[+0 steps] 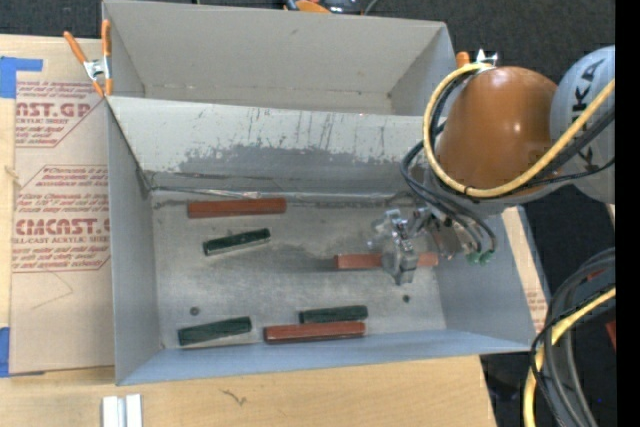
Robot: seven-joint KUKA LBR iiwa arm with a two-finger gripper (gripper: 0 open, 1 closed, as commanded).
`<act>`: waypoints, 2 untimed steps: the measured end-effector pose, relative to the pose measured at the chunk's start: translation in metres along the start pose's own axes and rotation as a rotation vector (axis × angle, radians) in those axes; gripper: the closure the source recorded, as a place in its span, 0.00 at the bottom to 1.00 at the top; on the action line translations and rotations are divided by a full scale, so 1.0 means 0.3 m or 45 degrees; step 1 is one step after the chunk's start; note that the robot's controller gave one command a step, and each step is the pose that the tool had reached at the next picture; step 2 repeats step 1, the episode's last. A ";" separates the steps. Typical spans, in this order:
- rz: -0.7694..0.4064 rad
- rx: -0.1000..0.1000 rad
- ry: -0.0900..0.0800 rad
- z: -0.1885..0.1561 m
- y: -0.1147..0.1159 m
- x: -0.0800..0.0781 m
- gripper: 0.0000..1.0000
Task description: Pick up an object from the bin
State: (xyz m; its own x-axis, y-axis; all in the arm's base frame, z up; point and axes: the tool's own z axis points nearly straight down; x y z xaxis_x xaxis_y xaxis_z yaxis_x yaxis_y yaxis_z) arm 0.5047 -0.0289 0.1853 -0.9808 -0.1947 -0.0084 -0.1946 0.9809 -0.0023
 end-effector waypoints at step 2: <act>-0.342 -0.003 0.004 -0.175 -0.009 -0.002 1.00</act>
Offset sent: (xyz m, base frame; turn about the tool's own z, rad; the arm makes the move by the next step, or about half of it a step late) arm -0.0006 -0.0030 0.0519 -0.2688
